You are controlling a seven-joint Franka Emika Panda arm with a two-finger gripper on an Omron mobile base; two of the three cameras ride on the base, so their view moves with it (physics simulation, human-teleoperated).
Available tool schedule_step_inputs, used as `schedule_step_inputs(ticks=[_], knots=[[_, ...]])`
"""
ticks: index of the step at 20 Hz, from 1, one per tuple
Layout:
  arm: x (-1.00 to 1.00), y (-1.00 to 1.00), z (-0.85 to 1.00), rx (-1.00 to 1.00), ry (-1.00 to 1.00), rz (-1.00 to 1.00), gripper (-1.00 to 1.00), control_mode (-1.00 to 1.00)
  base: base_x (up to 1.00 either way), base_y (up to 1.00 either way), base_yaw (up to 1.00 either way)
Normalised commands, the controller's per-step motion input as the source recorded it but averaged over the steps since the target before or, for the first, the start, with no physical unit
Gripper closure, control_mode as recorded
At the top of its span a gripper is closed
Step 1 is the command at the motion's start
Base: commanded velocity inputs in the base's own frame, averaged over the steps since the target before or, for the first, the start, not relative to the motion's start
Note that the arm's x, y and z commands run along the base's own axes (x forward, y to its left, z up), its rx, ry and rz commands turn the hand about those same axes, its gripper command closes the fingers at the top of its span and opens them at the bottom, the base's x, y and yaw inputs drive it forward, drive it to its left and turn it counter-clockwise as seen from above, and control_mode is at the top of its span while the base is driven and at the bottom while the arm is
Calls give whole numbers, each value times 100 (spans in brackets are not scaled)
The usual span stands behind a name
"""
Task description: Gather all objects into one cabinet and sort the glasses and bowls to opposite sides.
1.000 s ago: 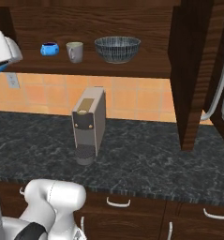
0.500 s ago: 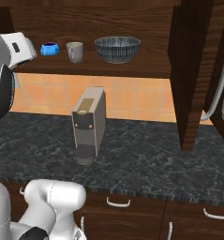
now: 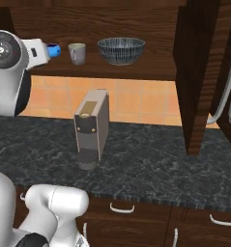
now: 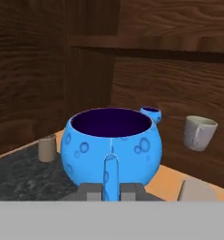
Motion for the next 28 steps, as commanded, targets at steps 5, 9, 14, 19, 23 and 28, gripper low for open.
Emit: schedule_step_inputs(ticks=[5,9,14,19,23,28], knots=[[54,5,-10,12,2,-14,100,-100,0,0,0],[36,10,-24,4,12,-2,100,-100,0,0,0],[56,6,-25,3,14,-11,100,-100,0,0,0],[45,20,-19,0,14,-1,100,-100,0,0,0],[71,10,-12,0,5,-11,100,-100,0,0,0],[45,25,-6,0,3,-1,100,-100,0,0,0]])
